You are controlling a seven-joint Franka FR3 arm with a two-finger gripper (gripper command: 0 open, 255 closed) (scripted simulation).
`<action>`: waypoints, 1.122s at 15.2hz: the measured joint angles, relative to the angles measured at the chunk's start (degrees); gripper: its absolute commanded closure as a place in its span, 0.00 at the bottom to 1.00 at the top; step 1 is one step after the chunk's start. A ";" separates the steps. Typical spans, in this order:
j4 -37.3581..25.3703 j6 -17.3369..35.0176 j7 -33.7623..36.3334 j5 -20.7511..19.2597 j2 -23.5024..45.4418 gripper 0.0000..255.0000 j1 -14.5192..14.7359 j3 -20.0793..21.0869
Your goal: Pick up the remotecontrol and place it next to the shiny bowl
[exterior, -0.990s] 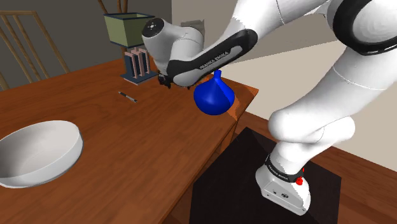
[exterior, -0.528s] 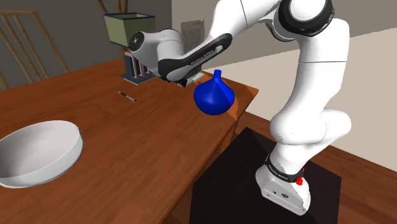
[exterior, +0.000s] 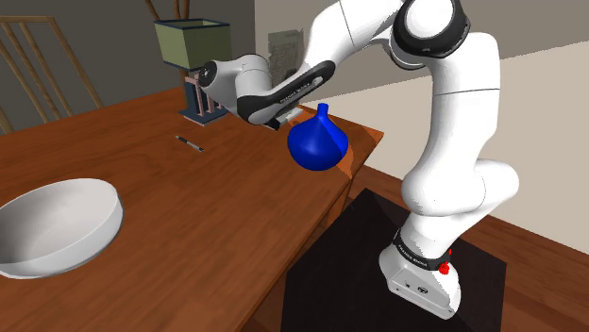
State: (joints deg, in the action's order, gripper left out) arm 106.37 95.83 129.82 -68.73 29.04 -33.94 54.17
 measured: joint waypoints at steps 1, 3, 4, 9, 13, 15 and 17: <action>0.61 0.69 0.22 -0.38 0.04 0.00 -0.49 -0.23; 0.61 1.02 0.16 -0.73 0.27 0.00 -0.69 -0.50; 0.55 1.05 0.15 -0.82 0.37 0.00 -0.67 -0.56; 0.53 1.11 0.13 -0.88 0.41 1.00 -0.70 -0.60; 0.42 0.93 0.11 -0.89 0.26 1.00 -0.63 -0.50; 0.44 0.96 0.11 -0.87 0.24 1.00 -0.65 -0.49; 0.44 0.96 0.12 -0.85 0.23 1.00 -0.65 -0.50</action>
State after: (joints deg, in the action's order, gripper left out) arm 106.81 96.80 129.95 -69.58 29.27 -34.59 53.67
